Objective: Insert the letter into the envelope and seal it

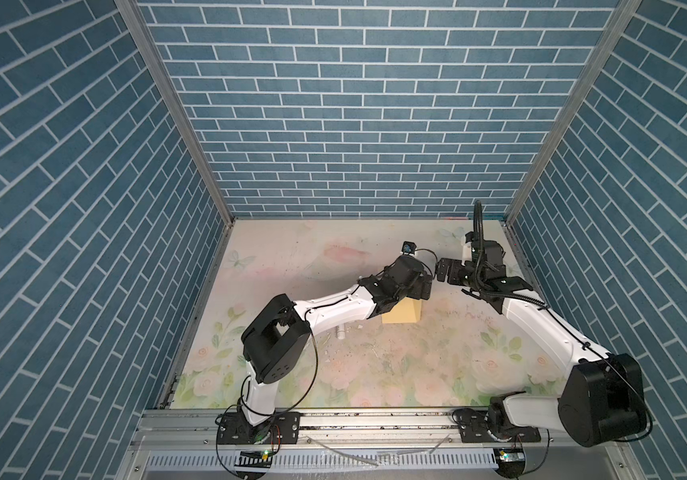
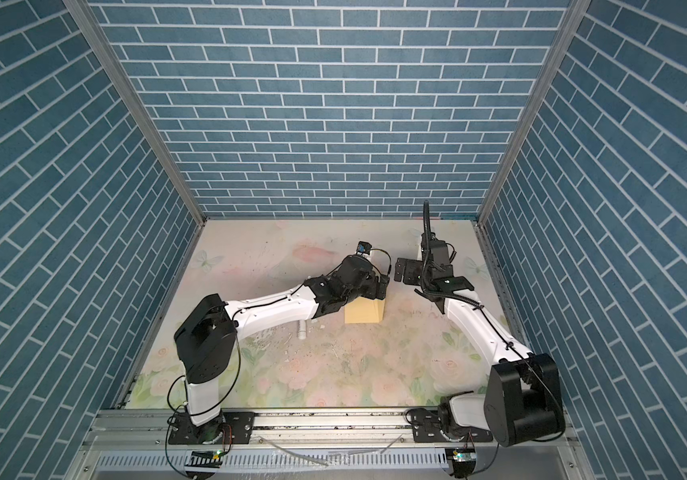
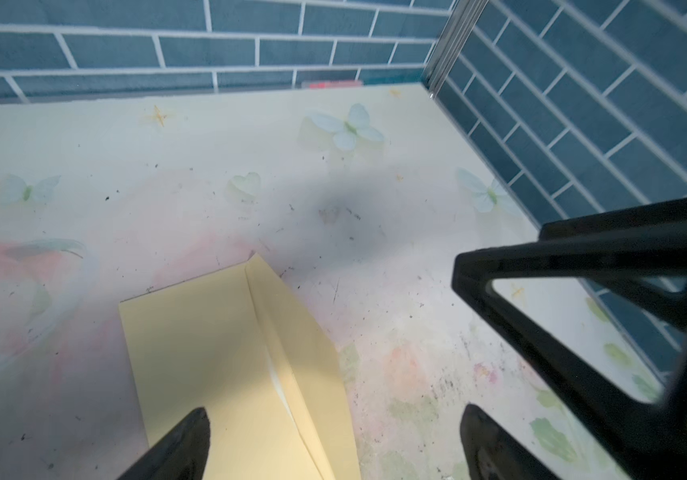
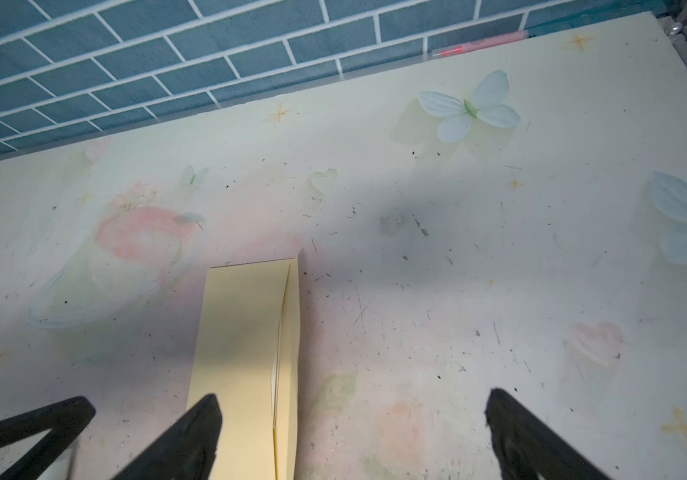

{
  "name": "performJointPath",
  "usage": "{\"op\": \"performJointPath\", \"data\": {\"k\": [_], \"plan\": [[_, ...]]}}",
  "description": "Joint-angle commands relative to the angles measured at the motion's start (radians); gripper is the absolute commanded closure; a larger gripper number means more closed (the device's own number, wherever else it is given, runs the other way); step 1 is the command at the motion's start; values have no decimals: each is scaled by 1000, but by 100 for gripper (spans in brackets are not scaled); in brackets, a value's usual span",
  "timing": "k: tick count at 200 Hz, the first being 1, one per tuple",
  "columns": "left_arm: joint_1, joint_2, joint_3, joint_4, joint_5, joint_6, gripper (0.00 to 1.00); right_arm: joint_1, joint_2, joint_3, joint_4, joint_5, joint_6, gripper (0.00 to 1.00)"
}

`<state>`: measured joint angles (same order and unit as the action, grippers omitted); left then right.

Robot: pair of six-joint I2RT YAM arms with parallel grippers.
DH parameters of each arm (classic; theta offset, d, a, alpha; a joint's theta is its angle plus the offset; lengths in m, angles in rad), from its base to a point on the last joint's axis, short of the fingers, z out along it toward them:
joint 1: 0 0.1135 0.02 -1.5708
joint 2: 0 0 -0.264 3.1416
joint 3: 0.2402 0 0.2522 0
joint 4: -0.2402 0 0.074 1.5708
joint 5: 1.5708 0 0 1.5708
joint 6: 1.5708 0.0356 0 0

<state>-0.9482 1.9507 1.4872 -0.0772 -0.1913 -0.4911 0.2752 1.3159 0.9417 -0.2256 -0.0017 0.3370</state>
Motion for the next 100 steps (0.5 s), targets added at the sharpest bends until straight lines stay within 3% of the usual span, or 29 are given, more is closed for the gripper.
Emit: {"op": "performJointPath", "data": {"k": [1,100], "plan": [[-12,71,98,-151,-37,11,5,-11,-28,-38,-26,35,-32,1],[-54,324,482,-468,-189,-77,6,-67,-102,-111,-32,66,-36,1]]}}
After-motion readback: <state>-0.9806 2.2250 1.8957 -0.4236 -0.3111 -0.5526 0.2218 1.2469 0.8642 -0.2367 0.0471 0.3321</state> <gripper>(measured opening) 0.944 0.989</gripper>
